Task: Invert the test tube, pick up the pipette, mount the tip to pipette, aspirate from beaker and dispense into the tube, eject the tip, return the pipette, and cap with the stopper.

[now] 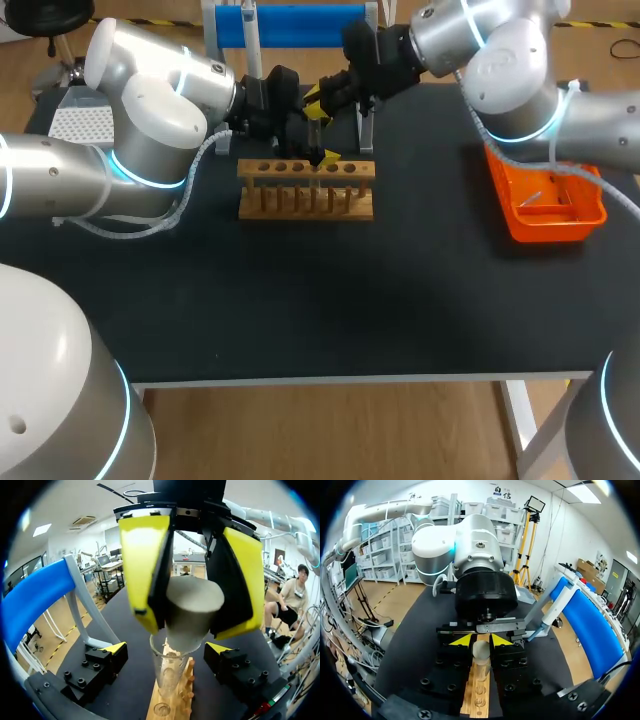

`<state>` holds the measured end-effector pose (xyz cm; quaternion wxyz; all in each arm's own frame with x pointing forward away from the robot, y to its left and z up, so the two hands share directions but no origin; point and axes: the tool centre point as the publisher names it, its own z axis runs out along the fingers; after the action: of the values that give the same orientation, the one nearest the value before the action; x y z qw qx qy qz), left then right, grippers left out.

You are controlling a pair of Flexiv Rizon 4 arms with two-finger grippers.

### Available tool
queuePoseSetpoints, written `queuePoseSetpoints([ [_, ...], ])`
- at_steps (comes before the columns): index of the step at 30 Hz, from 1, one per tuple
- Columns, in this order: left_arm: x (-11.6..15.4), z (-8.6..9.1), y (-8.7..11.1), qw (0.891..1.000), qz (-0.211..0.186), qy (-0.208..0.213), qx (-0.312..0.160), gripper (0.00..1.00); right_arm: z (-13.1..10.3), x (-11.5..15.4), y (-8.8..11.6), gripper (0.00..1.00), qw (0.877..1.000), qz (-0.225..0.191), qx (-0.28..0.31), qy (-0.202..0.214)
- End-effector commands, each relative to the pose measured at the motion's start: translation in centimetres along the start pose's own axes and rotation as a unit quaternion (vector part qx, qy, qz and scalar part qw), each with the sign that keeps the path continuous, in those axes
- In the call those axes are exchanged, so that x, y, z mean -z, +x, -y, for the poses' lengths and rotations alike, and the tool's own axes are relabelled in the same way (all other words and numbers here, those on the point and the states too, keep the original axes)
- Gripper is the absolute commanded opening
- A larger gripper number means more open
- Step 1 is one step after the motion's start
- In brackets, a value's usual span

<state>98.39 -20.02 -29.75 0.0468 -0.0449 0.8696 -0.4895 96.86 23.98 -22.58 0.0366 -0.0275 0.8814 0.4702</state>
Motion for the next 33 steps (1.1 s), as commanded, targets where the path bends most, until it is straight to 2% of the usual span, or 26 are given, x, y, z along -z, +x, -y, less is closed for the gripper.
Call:
queuePoseSetpoints([
  [1,0.01,0.00,-0.05,1.000,-0.001,-0.001,0.000,1.00,0.23,0.00,0.14,0.00,1.000,-0.001,-0.001,0.003],
  [20,0.01,0.00,-0.05,1.000,-0.001,-0.001,0.000,1.00,-0.22,0.65,-0.06,0.00,1.000,0.007,0.003,-0.005],
  [33,0.01,0.00,-0.05,1.000,-0.001,-0.001,0.000,1.00,0.72,-0.05,0.32,0.00,1.000,0.001,-0.005,0.002],
])
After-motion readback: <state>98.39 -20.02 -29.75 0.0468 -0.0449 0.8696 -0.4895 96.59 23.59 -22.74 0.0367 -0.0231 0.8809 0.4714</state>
